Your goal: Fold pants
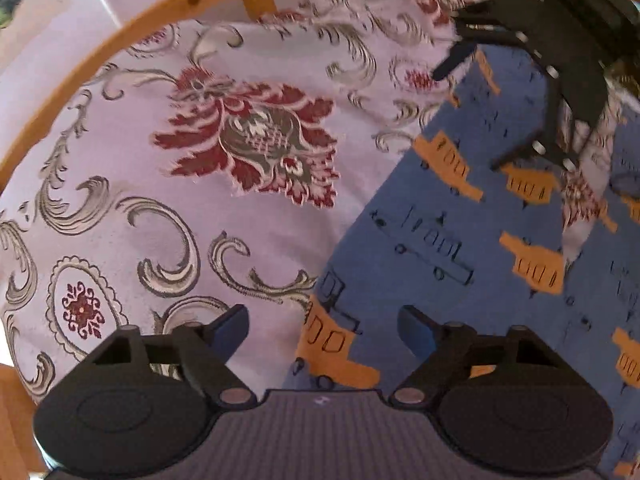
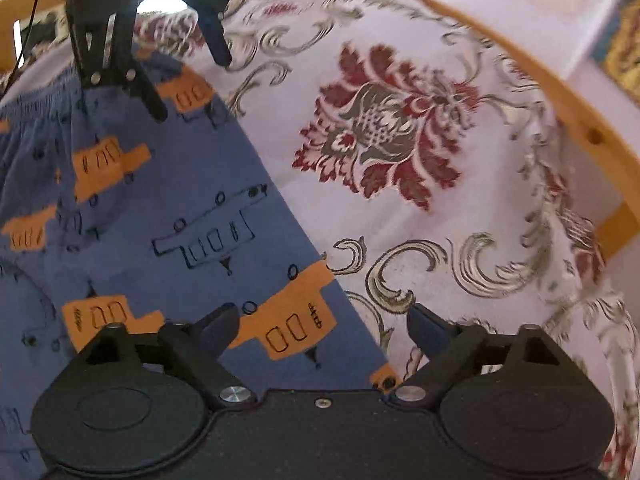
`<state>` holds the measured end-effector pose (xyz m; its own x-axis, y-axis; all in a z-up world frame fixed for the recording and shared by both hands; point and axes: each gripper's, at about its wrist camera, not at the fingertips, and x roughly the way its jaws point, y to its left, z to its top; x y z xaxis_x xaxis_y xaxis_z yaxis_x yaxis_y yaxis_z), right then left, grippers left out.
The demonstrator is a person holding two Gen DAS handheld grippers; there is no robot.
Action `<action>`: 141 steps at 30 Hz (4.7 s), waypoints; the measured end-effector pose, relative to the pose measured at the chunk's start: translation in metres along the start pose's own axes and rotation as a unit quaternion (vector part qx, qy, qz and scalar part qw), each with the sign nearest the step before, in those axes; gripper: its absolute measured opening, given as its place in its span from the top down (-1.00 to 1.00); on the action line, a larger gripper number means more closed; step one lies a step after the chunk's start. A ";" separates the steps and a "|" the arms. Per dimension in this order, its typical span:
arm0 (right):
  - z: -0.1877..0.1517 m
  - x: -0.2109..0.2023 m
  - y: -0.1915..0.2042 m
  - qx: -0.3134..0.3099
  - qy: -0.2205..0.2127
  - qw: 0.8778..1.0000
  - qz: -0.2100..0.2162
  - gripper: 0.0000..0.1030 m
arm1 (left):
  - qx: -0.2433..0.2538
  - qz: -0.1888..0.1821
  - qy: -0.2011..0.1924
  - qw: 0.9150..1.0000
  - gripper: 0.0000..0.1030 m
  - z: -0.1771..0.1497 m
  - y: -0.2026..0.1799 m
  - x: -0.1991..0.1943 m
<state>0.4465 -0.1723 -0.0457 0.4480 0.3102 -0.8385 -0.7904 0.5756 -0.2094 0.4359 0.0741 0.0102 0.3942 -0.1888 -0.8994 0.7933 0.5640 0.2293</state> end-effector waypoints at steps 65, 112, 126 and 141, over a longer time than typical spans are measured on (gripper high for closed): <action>-0.117 -0.146 0.359 0.031 -0.045 0.978 -0.202 1.00 | 0.169 0.068 -0.125 0.975 1.00 -0.198 -0.236 -0.103; -0.186 -0.275 0.215 0.344 -0.082 0.916 -0.190 -0.99 | -0.468 -0.191 -0.133 0.853 -1.00 -0.089 -0.241 -0.089; -0.158 -0.189 0.096 0.339 0.006 0.939 0.057 -0.99 | -0.385 -0.163 -0.136 0.898 -0.99 -0.083 -0.342 -0.042; -0.112 -0.098 0.071 0.335 0.100 0.936 0.033 -0.82 | -0.363 -0.163 -0.155 0.904 -0.75 -0.076 -0.344 -0.029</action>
<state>0.2997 -0.2472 -0.0348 0.2665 0.2521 -0.9303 -0.3447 0.9263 0.1523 0.1166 -0.0537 -0.0709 0.3941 -0.5927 -0.7025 0.4209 0.7958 -0.4354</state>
